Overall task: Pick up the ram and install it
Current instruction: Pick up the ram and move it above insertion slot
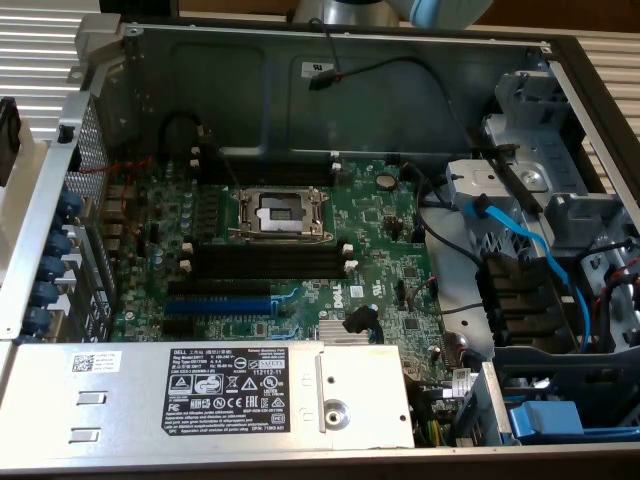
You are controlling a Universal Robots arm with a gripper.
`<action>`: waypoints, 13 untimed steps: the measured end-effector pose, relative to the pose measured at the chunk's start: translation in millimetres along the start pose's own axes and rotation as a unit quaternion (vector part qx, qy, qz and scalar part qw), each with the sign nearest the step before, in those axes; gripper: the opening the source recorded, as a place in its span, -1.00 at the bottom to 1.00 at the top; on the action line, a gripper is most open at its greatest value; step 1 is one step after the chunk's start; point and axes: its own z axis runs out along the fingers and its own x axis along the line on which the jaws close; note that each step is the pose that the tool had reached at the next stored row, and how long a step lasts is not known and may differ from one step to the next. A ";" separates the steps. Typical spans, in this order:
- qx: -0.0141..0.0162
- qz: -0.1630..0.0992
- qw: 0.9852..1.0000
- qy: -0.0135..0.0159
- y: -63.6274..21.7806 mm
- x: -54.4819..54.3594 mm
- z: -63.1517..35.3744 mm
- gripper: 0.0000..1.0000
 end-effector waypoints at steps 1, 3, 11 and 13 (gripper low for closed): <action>0.000 0.000 1.000 0.000 0.0 0.0 0.0 -0.51; 0.000 0.000 1.000 0.000 0.0 0.0 0.1 -0.47; -0.004 0.000 1.000 0.000 -0.9 0.2 6.3 -0.34; -0.007 0.000 1.000 0.002 -1.0 0.3 7.5 -0.34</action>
